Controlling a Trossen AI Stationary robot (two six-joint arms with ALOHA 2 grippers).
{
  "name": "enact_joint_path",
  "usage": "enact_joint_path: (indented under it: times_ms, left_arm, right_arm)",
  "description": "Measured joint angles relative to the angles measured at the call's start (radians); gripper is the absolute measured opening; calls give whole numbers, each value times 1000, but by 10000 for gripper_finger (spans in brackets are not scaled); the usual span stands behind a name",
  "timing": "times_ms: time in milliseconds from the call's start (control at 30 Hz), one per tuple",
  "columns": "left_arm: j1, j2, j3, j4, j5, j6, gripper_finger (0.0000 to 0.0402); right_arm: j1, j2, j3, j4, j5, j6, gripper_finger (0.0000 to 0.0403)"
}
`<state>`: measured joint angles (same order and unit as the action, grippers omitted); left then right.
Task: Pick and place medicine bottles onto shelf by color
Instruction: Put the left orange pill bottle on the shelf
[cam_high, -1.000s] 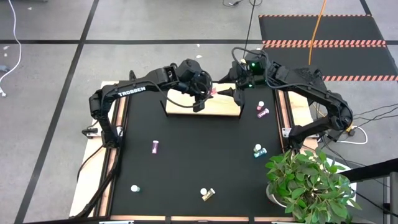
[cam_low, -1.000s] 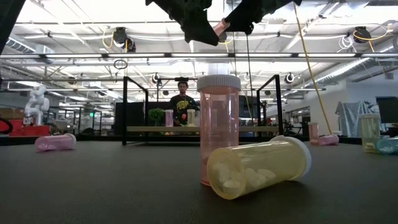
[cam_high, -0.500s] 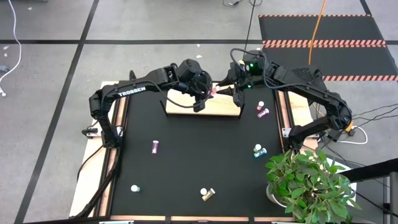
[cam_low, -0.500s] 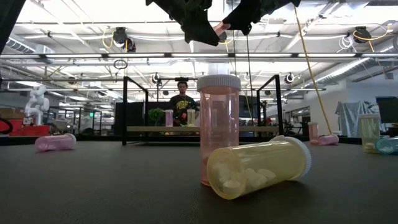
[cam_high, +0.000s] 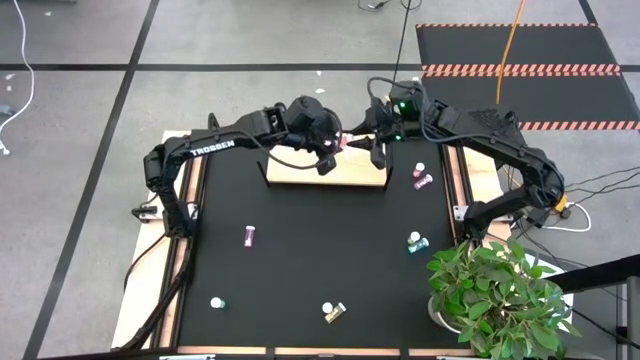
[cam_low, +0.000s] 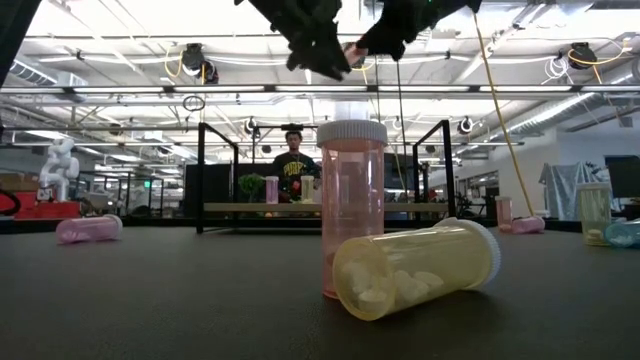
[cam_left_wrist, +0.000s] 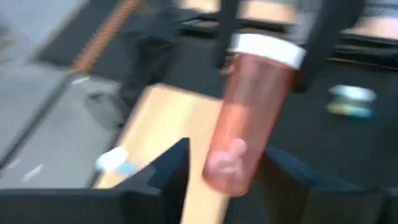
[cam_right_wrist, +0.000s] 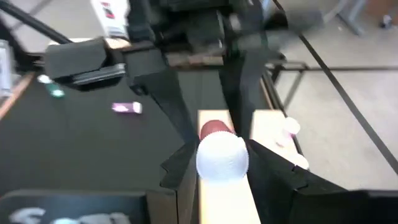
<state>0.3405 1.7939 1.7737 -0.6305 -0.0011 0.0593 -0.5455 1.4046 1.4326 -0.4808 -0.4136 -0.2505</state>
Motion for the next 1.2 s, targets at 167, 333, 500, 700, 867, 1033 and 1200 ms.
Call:
enact_joint_path:
  times_ms: [167,333,500,700,867,1033,1200]
  left_arm:
    - [26,-12,-1,-61,-183,28,250]
    - [42,-97,-1,-103,-195,92,302]
    - [65,-158,0,-108,-183,97,334]
    - [87,-177,0,-65,-176,87,348]
    - [74,-154,2,75,-134,103,343]
    - [60,-101,0,138,-94,111,334]
    - [49,-62,0,89,-73,93,322]
  right_arm:
    - [-43,57,0,-4,9,35,120]
    - [-87,103,4,-25,22,19,120]
    - [-127,115,33,-29,29,-1,121]
    - [-155,115,63,-148,75,-48,121]
    - [-117,109,63,-242,63,-50,121]
    - [-58,86,64,-254,0,-26,121]
    - [-19,49,64,-223,-6,24,121]
